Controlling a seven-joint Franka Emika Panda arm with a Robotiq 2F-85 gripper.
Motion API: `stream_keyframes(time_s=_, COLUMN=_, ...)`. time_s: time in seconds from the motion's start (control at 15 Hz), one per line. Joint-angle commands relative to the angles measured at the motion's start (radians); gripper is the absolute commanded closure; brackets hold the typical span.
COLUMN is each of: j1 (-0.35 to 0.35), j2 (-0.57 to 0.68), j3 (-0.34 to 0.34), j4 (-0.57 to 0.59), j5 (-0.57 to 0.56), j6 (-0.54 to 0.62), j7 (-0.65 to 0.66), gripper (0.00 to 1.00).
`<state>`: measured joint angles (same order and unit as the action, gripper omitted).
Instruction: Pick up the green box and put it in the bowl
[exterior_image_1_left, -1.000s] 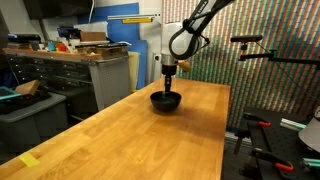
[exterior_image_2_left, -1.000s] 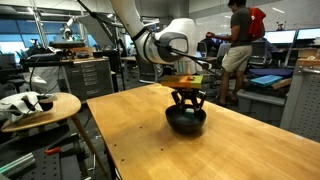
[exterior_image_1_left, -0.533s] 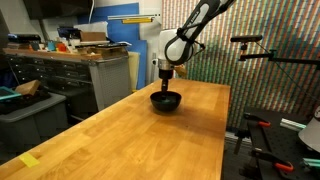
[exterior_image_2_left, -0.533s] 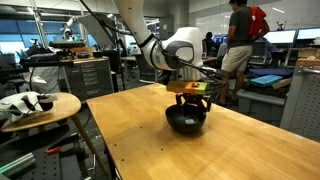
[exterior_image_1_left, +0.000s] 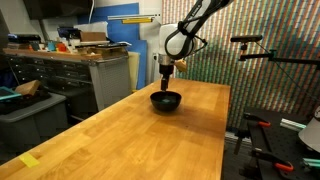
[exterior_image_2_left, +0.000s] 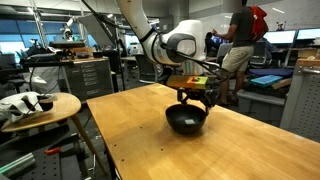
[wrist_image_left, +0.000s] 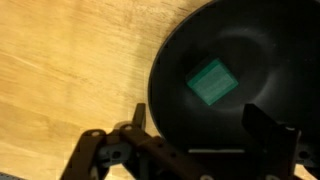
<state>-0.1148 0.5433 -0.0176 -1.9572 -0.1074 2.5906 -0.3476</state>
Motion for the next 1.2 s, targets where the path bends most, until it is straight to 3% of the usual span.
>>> stream_keyframes(time_s=0.0, j1=0.004, j2=-0.095, j3=-0.017, j4=-0.031, j5=-0.018, j6=-0.062, j7=0.038, gripper=0.0)
stream_keyframes(time_s=0.87, j1=0.008, j2=-0.313, j3=-0.087, j4=-0.18, j5=-0.091, j6=-0.16, j7=0.15, gripper=0.0)
stream_keyframes(time_s=1.07, j1=-0.005, j2=-0.354, j3=-0.093, j4=-0.215, j5=-0.058, j6=-0.214, j7=0.166, gripper=0.0)
stream_keyframes(time_s=1.13, j1=-0.003, j2=-0.291, j3=-0.086, j4=-0.172, j5=-0.066, j6=-0.172, j7=0.141, gripper=0.0)
